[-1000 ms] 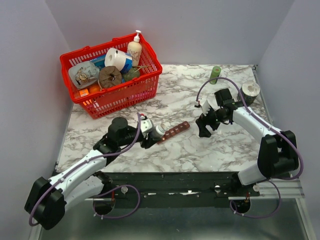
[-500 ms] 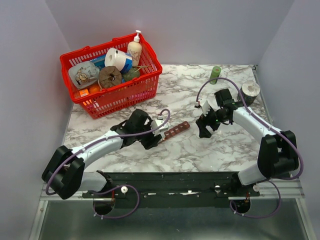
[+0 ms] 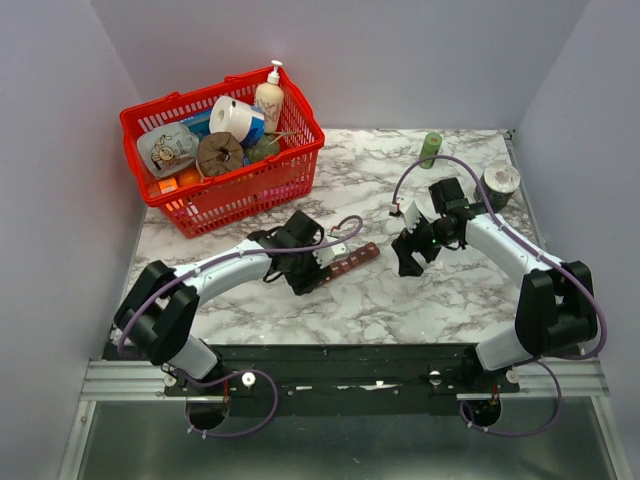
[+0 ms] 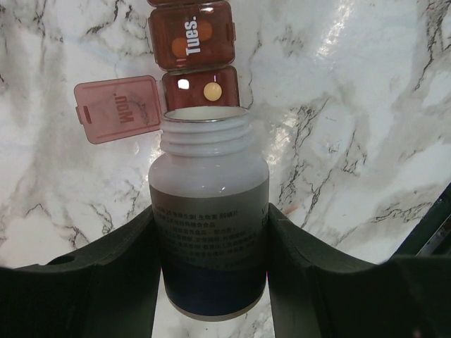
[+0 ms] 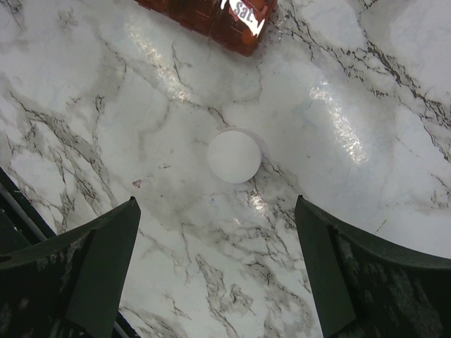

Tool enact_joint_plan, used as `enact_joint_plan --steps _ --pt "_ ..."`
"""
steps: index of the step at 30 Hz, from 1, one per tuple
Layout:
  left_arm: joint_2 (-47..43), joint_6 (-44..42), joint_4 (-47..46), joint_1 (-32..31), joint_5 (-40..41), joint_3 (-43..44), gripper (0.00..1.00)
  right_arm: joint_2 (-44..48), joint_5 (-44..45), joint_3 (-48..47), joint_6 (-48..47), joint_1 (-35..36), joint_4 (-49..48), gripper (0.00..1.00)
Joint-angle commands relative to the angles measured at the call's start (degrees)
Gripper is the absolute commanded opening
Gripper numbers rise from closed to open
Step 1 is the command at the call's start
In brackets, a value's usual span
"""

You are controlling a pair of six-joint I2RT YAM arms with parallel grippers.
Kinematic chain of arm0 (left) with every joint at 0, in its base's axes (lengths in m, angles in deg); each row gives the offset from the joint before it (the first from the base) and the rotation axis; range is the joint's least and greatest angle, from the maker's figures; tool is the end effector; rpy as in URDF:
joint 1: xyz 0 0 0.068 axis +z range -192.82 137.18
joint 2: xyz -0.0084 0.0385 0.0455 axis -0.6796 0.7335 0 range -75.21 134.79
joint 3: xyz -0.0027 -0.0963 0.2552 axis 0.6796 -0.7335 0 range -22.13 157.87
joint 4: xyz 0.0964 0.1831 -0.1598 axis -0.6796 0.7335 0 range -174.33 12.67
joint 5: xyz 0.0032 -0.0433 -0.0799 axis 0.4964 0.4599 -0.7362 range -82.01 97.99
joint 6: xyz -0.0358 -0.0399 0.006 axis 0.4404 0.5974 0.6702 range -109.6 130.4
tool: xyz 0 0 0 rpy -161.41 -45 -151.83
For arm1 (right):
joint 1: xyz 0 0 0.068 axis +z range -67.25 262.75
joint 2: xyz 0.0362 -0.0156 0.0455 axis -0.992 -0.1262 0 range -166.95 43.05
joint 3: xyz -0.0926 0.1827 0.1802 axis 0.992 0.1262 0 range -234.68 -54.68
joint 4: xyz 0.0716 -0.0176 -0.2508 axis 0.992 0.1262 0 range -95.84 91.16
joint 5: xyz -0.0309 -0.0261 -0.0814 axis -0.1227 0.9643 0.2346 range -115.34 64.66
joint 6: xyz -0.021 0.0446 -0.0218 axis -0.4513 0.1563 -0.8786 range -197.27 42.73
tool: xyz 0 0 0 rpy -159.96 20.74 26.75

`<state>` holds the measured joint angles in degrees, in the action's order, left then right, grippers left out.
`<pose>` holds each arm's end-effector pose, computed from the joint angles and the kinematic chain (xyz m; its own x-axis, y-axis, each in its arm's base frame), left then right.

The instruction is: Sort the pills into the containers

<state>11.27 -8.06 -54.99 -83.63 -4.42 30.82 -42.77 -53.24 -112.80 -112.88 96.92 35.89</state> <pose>0.2150 -0.1958 0.1949 -0.4133 0.7655 -0.4931 0.8891 0.4562 -0.0370 0.2699 0.0854 0.2173 -0.5192 -0.6618 -0.5408 -0.8341 0.5304 0.1516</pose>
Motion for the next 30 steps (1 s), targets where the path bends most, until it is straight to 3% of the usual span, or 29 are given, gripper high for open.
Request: enact_joint_plan --steps 1,30 --pt "2.6 1.7 6.7 -1.1 4.8 2.9 0.0 1.4 -0.6 -0.8 -0.4 -0.3 1.1 1.0" --pt "17.8 4.8 26.3 -8.3 21.4 22.8 0.0 2.2 -1.1 -0.8 -0.2 -0.3 1.4 1.0"
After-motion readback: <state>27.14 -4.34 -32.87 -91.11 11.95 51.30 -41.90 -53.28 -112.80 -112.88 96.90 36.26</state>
